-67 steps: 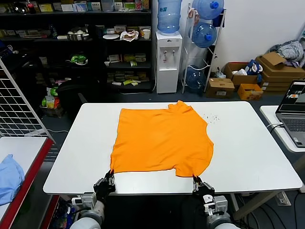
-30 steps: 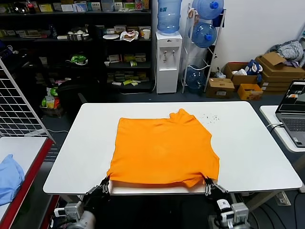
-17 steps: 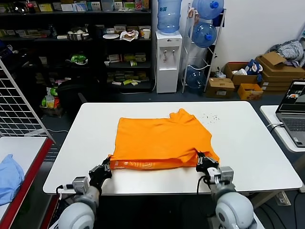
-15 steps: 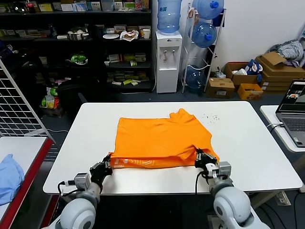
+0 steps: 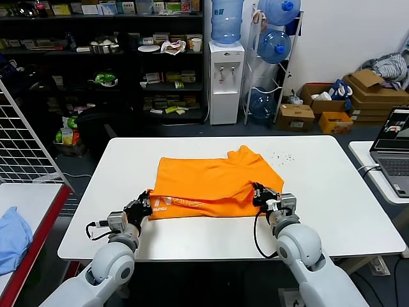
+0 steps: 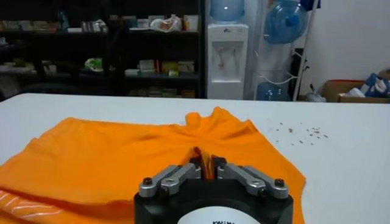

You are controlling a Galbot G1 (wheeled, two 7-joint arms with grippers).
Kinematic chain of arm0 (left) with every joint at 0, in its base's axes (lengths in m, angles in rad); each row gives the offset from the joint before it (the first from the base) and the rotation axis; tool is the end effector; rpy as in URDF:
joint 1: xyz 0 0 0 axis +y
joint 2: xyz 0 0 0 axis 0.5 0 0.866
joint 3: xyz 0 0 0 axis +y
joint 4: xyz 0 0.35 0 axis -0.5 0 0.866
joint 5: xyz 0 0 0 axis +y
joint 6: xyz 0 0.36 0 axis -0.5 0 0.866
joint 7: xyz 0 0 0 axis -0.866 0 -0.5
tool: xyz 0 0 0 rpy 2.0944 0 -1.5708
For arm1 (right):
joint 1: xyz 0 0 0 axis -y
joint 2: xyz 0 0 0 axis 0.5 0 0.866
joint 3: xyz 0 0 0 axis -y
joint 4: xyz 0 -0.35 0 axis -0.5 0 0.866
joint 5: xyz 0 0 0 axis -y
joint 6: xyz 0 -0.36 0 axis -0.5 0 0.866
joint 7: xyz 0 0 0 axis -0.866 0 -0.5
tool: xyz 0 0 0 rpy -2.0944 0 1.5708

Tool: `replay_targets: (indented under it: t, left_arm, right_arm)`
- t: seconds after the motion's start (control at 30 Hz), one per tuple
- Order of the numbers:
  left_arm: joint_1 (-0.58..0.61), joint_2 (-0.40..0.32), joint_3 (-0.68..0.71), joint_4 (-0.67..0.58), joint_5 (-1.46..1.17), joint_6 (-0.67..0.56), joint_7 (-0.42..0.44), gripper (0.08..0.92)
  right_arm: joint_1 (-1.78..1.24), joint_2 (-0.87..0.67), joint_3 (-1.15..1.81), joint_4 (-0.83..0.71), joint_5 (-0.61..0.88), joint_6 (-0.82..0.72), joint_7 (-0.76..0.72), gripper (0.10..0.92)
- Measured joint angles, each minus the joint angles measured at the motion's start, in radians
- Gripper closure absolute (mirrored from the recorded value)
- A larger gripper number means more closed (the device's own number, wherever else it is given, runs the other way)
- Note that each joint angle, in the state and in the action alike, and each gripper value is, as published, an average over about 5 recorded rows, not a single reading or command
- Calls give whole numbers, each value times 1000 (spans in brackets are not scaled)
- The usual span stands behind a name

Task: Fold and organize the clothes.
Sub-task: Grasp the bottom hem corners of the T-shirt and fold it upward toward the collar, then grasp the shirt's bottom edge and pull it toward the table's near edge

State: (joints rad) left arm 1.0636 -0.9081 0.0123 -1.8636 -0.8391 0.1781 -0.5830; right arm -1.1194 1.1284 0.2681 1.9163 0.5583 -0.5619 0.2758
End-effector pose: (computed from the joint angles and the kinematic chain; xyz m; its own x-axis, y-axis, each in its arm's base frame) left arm 0.2914 0.0127 -0.3071 -0.9282 0.0474 0.3689 0.0122 0.9952 -0.0971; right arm 0.3094 -0.0203 -0.2658 -0.8921 -0.1401 0.4296 -0.1407 0.9896 0.0304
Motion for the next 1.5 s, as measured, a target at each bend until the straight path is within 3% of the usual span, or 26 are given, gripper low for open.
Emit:
replay_targets:
  t: [0.3,0.63,0.8,1.23,1.33,1.5]
  left_arm:
    - [12,15,-4,-7,-2,4,3,496]
    - [104,24,-38,-20,-7,4,40,211]
    - [123,5,-40,-1,-8,3,59,95]
    - [115,-23,-31,49,-8,4,79,79]
    - [109,-26,-28,57,-6,3,79,79]
    - [98,-29,-18,68,-1,2,77,114]
  right_arm:
    - [-35,-31,49,11,-4,43,-59,387]
    - [-176,-123,160,14,43,81,-158,125]
    - [-213,-143,189,-6,66,82,-197,105]
    - [-214,-158,207,-74,107,73,-243,106]
    - [-203,-155,204,-92,114,71,-249,137]
    - [-186,-153,199,-112,127,66,-255,266]
